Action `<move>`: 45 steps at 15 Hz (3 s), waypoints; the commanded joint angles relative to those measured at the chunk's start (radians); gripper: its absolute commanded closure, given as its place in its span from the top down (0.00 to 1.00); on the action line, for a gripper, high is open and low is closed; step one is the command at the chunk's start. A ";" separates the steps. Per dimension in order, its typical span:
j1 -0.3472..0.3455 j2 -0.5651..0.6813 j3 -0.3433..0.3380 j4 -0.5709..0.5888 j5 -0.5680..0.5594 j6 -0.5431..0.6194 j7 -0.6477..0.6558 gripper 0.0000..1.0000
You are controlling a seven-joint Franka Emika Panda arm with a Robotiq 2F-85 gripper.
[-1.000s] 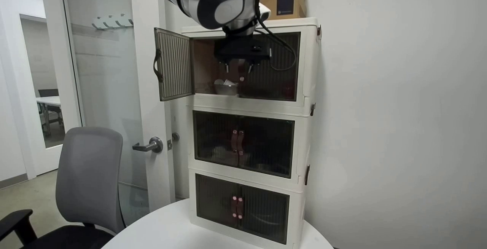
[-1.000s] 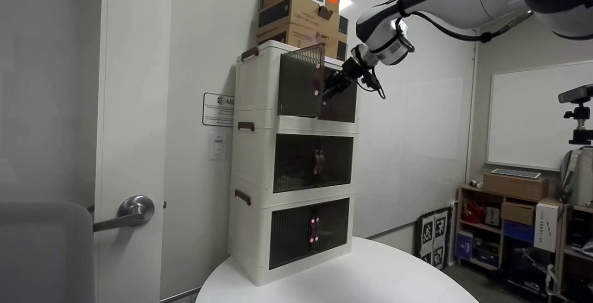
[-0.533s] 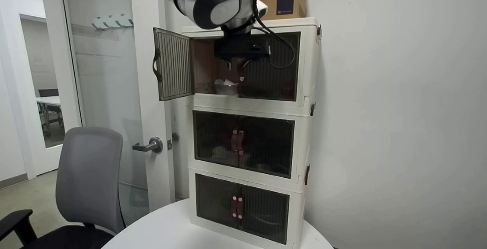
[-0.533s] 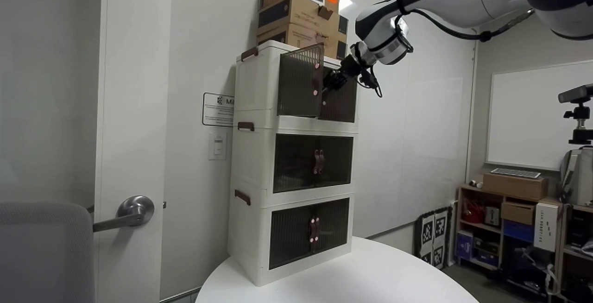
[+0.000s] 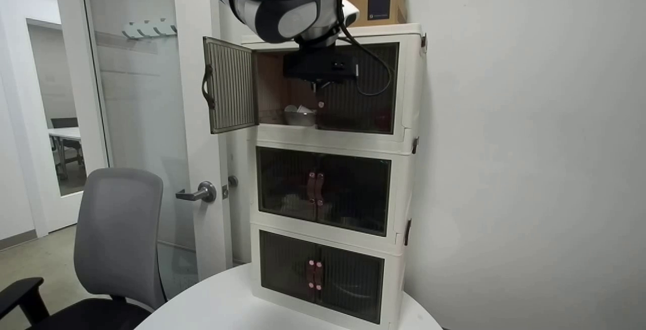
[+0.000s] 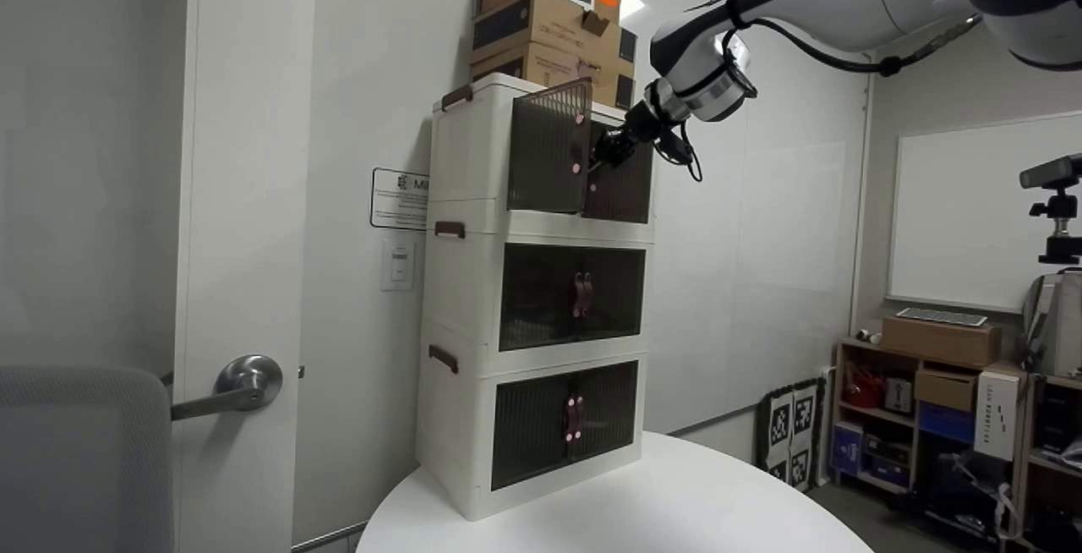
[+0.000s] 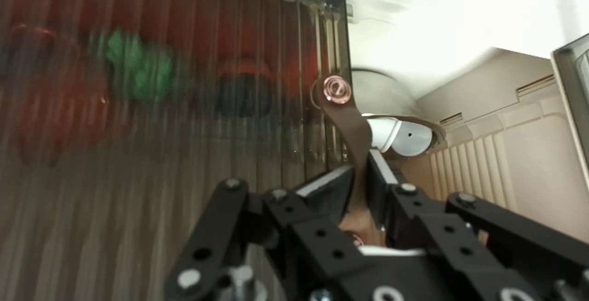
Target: Open the top left and right cabinet doors
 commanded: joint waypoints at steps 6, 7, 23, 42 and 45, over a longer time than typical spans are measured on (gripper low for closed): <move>0.030 -0.130 -0.025 -0.210 0.006 0.201 0.187 0.01; 0.029 -0.142 -0.027 -0.231 0.006 0.220 0.202 0.01; 0.014 -0.416 -0.125 -0.569 -0.100 0.271 0.498 0.41; -0.039 -0.421 -0.303 -0.404 -0.269 0.232 0.596 1.00; -0.032 -0.440 -0.322 -0.395 -0.463 0.175 0.783 1.00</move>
